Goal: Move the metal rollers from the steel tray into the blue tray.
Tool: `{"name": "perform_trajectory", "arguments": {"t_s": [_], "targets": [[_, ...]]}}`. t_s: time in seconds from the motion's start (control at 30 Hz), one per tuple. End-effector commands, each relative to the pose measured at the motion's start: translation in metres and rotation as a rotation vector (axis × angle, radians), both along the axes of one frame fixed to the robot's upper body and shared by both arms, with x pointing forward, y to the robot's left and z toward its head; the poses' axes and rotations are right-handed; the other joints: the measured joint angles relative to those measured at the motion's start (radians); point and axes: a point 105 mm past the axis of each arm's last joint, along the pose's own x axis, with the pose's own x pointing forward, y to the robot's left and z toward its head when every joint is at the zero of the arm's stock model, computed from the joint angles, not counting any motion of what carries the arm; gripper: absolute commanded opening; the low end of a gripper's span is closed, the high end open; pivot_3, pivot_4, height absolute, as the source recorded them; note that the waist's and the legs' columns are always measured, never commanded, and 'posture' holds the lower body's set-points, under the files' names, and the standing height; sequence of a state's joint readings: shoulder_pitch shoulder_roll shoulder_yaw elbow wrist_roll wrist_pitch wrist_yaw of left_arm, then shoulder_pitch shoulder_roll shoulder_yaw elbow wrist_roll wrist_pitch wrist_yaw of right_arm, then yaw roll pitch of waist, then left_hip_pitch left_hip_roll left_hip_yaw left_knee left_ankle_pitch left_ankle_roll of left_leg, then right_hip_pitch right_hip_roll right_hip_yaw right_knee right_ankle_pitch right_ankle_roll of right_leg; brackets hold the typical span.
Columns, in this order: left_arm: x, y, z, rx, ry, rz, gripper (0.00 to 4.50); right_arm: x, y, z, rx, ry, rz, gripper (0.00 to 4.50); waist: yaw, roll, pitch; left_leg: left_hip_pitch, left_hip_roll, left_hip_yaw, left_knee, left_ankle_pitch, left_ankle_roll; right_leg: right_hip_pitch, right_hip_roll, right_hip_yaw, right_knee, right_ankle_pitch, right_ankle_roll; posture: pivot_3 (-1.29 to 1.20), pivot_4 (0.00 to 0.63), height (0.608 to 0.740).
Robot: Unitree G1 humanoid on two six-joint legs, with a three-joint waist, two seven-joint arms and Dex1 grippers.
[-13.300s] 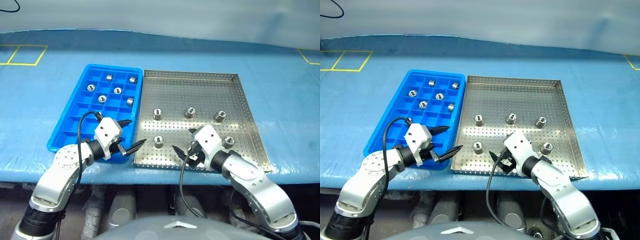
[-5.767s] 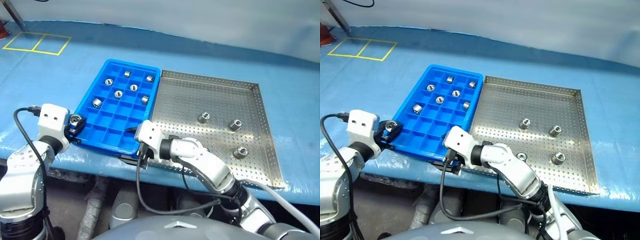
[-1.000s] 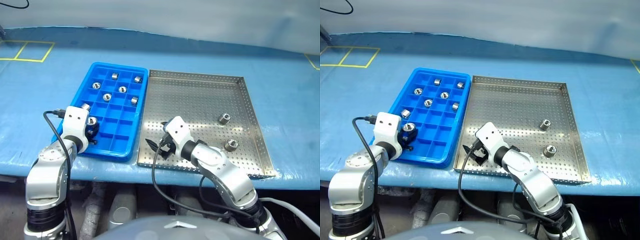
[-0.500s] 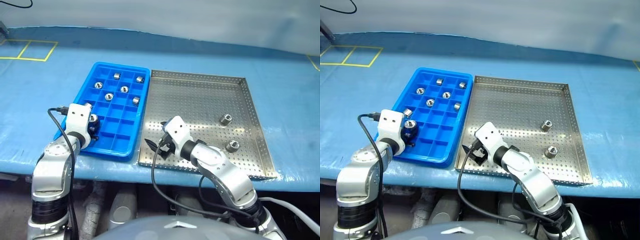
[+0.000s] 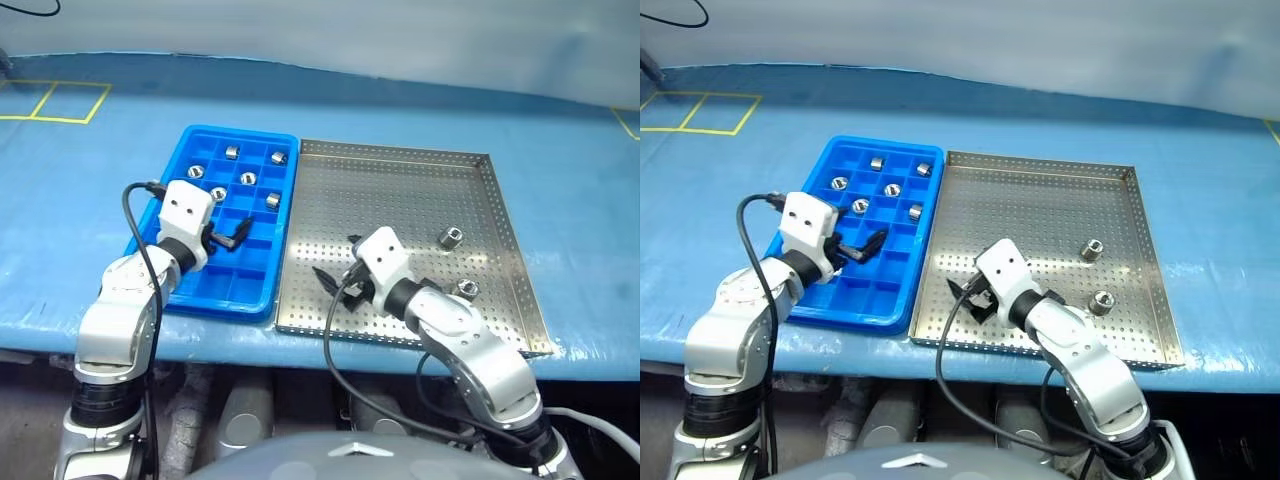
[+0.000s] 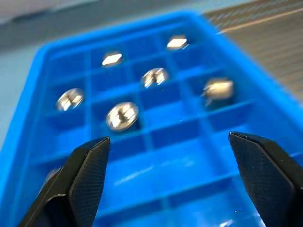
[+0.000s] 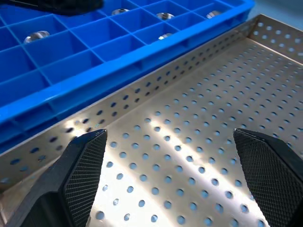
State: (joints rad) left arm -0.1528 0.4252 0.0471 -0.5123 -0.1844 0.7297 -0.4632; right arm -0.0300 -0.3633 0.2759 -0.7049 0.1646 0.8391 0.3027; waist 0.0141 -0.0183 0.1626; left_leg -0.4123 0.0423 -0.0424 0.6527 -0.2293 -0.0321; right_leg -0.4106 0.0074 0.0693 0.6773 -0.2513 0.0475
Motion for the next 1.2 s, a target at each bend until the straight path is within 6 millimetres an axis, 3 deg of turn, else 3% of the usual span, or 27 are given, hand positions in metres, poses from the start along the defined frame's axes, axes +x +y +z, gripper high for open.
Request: {"name": "perform_trajectory", "arguments": {"t_s": [0.03,0.13,0.27,0.5,0.63,0.93,1.2], "targets": [[-0.01,-0.036,0.01,-0.036,-0.074,-0.232,4.46,-0.003,-0.029,0.011,-0.044,-0.045,-0.082,4.5,-0.008,0.0,0.0,0.0,0.0,0.0,-0.001,0.0,0.0,0.0,0.0,0.0,0.0,0.0,0.0,0.0,0.15,0.74],[-0.02,-0.062,0.008,-0.089,-0.051,-0.393,4.46,-0.007,-0.053,0.008,-0.093,-0.035,-0.159,4.5,-0.021,0.0,0.0,0.0,0.001,0.0,-0.002,0.0,0.0,-0.001,0.001,0.0,0.0,0.0,0.0,-0.03,0.15,0.74],[-0.028,-0.084,-0.002,-0.064,0.022,-0.605,4.46,-0.019,-0.063,0.006,-0.104,-0.011,-0.18,4.5,-0.046,0.0,0.0,0.001,0.001,0.001,-0.002,0.0,0.0,-0.001,0.002,0.001,0.001,0.0,0.0,-0.07,0.15,0.74],[-0.036,-0.099,-0.006,0.0,0.05,-0.797,4.46,-0.041,-0.078,-0.004,-0.092,0.103,-0.228,4.5,-0.086,0.001,0.0,0.001,0.001,0.003,-0.001,0.0,0.001,-0.001,0.002,0.003,0.001,0.0,0.0,-0.14,0.15,0.74],[-0.046,-0.101,-0.01,0.01,0.075,-0.87,4.46,-0.042,-0.082,-0.001,-0.044,0.143,-0.265,4.5,-0.102,0.001,0.0,0.002,0.001,0.003,-0.001,0.0,0.001,-0.001,0.002,0.004,0.001,0.0,0.001,-0.15,0.15,0.74],[-0.057,-0.102,-0.019,0.04,0.106,-0.911,4.46,-0.025,-0.055,-0.014,-0.009,0.237,-0.233,4.5,-0.11,0.001,0.0,0.002,0.002,0.004,-0.001,0.0,0.001,-0.001,0.003,0.005,0.002,0.0,0.001,-0.11,0.15,0.74],[-0.063,-0.097,-0.022,0.036,0.112,-0.883,4.46,-0.029,-0.039,-0.026,-0.016,0.358,-0.15,4.5,-0.097,0.001,0.0,0.001,0.001,0.004,-0.001,-0.001,0.002,-0.002,0.002,0.004,0.001,0.0,0.001,-0.07,0.15,0.74]]}}
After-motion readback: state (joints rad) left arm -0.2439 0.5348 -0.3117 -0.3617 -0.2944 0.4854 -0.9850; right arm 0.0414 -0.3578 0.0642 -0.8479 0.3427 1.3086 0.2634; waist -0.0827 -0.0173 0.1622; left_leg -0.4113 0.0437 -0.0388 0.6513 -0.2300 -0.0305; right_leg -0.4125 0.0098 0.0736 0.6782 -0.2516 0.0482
